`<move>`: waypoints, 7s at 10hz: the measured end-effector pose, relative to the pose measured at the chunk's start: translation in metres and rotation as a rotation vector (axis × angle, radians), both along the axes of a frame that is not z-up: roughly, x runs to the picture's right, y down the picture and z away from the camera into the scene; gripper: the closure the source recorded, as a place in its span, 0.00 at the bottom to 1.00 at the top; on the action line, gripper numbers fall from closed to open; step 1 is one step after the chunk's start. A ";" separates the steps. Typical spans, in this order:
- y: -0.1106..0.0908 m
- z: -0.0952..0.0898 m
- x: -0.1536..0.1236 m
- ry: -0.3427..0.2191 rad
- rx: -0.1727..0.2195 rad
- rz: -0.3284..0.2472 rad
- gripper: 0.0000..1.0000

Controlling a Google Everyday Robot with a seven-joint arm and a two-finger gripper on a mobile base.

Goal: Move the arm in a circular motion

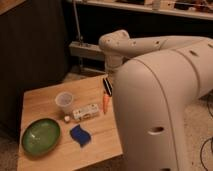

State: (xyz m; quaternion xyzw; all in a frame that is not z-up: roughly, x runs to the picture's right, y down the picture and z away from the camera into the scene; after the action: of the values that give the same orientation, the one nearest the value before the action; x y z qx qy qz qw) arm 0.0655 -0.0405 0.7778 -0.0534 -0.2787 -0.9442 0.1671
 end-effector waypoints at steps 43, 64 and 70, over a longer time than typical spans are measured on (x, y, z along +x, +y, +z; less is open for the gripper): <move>0.099 -0.098 0.089 0.158 -0.020 0.136 0.96; 0.027 0.028 -0.231 -0.305 -0.001 -0.207 0.96; -0.025 0.053 -0.069 -0.083 0.065 -0.058 0.96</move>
State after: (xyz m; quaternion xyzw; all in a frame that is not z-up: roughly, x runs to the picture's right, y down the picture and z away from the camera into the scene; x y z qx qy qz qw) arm -0.0035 -0.0650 0.8309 -0.0166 -0.2527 -0.9587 0.1295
